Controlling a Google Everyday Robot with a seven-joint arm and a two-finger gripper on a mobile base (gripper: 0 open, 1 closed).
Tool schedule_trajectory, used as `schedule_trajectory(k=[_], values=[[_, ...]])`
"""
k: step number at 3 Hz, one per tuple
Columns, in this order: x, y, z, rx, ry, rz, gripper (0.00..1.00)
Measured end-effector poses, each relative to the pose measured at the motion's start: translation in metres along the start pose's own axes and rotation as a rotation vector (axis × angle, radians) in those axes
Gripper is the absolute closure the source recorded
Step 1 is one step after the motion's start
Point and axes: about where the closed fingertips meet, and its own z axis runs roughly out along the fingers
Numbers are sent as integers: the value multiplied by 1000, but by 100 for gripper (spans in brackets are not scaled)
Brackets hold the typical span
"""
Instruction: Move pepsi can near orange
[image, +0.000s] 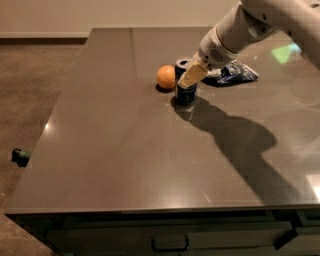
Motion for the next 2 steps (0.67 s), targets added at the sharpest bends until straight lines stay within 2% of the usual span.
schedule_trajectory(k=[1, 2], values=[[0, 3, -8, -46, -34, 1, 0], [-1, 3, -8, -47, -34, 1, 0]])
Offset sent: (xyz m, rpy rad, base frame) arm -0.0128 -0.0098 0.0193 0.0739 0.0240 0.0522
